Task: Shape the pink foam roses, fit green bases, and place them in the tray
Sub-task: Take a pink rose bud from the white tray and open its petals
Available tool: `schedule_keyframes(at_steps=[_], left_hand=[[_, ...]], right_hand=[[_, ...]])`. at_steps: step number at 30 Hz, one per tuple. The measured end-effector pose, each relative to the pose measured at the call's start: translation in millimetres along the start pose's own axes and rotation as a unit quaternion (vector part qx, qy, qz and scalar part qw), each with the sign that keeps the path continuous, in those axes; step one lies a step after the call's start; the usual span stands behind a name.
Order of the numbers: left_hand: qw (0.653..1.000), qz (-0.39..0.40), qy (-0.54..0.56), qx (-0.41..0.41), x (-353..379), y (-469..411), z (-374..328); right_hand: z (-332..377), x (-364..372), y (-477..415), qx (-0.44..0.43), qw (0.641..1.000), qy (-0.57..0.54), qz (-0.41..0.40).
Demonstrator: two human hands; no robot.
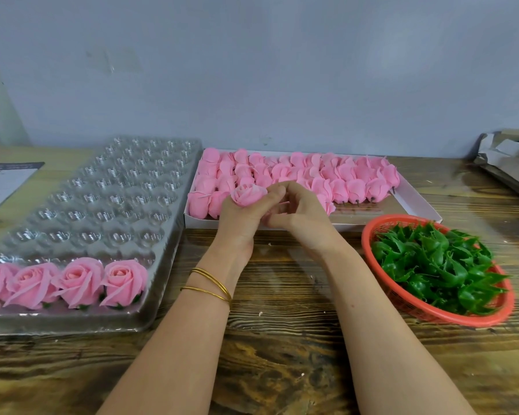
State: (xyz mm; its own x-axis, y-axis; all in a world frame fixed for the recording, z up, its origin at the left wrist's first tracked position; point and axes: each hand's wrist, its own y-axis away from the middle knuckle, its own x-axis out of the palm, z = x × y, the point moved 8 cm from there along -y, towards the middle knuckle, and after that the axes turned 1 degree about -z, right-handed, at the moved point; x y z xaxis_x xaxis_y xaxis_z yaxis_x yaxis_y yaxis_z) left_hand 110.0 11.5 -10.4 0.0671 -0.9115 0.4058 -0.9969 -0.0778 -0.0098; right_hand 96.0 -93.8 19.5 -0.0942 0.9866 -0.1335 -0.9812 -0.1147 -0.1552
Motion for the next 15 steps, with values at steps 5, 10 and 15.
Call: schedule_keyframes(at_steps=[5,10,15], left_hand=[[1.0,-0.002,0.007,0.004,-0.4,-1.6,0.9],[0.999,0.027,0.022,-0.003,2.4,-1.4,-0.6],[1.0,0.014,0.006,0.006,3.3,0.5,-2.6]], right_hand=[[0.6,0.7,-1.2,-0.017,1.0,0.02,-0.006],[1.5,2.2,1.9,-0.007,0.999,-0.031,-0.004],[3.1,1.3,2.2,-0.01,1.0,-0.028,-0.004]])
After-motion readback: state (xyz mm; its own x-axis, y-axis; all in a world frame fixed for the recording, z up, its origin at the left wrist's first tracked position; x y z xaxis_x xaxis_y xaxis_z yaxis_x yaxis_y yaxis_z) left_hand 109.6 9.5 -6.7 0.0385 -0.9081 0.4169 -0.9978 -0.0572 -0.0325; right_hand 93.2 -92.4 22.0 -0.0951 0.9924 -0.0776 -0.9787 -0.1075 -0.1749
